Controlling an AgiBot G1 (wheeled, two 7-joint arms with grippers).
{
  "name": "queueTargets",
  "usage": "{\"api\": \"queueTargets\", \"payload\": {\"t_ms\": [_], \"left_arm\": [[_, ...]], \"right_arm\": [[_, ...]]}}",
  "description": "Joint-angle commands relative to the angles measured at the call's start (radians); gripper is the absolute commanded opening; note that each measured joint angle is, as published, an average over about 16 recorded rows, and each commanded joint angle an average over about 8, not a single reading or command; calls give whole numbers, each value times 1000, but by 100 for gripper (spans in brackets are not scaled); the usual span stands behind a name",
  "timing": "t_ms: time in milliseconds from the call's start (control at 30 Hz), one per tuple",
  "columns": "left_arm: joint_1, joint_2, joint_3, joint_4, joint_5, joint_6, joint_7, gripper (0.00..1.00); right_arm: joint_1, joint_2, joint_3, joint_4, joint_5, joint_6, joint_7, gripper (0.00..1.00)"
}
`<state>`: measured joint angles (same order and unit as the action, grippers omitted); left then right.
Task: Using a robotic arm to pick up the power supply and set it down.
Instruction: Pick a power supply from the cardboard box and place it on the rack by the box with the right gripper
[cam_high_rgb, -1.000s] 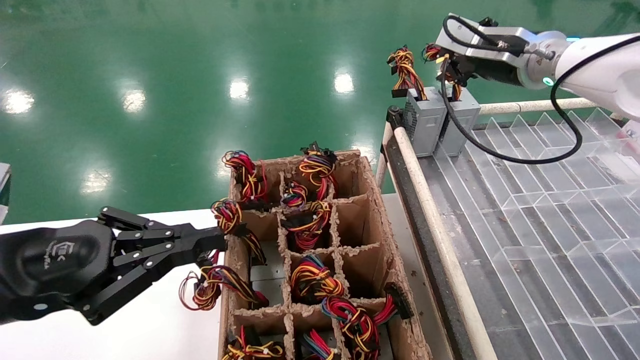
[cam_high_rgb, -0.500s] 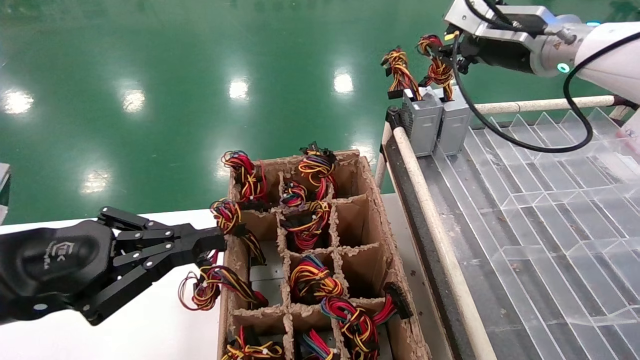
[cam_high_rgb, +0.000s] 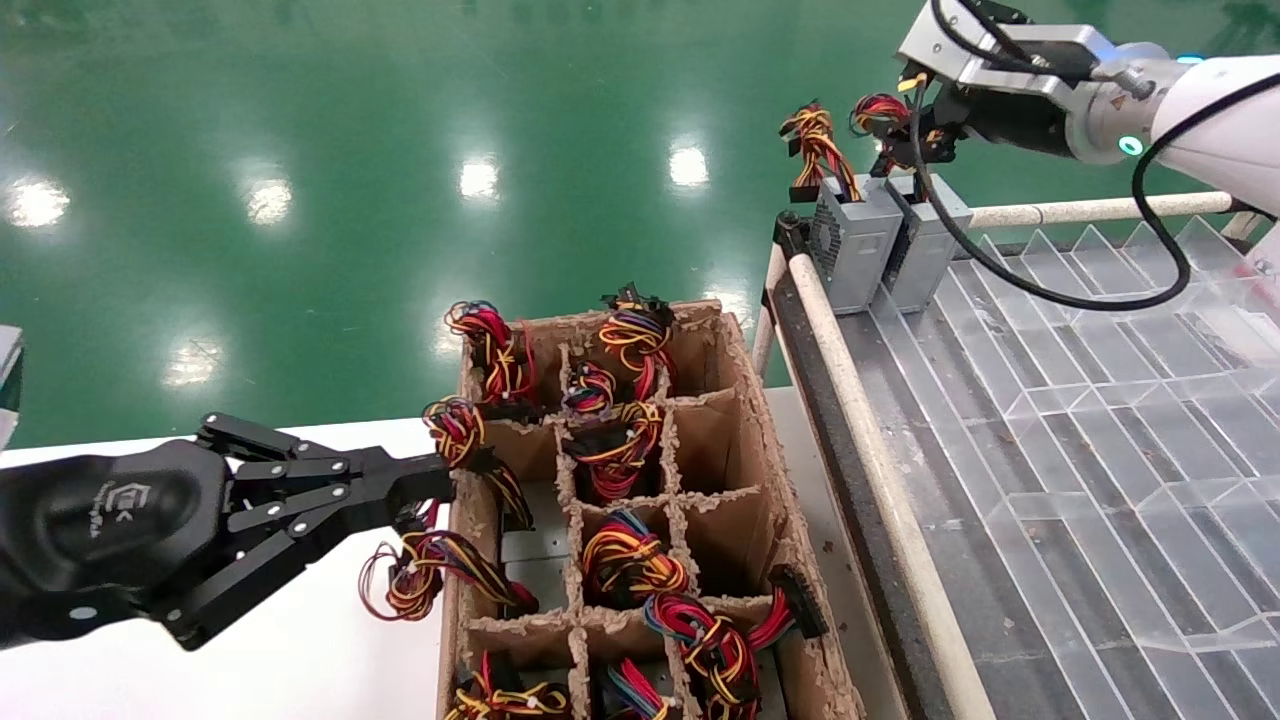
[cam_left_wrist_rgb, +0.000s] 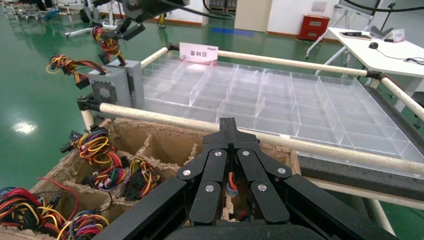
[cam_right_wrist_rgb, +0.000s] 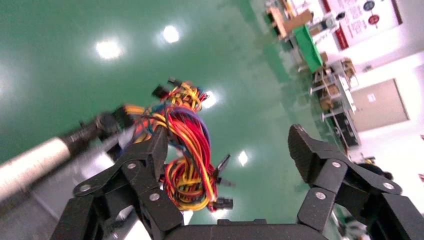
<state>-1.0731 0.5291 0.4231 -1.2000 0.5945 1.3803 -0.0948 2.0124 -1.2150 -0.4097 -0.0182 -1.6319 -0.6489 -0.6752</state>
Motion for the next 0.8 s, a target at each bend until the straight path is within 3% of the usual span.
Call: {"api": "queueTargets", "payload": {"t_ms": [33, 300, 600, 800], "left_arm": [[0, 0, 0, 0, 0, 0, 0, 0], [0, 0, 0, 0, 0, 0, 0, 0], [0, 0, 0, 0, 0, 0, 0, 0], [0, 0, 0, 0, 0, 0, 0, 0]], "right_arm": [[3, -7, -11, -13, -15, 19, 9, 100], [17, -13, -35, -17, -49, 44, 43, 100], [19, 24, -3, 22, -1, -73, 53, 100], [-38, 62, 6, 103, 57, -129, 100, 100]]}}
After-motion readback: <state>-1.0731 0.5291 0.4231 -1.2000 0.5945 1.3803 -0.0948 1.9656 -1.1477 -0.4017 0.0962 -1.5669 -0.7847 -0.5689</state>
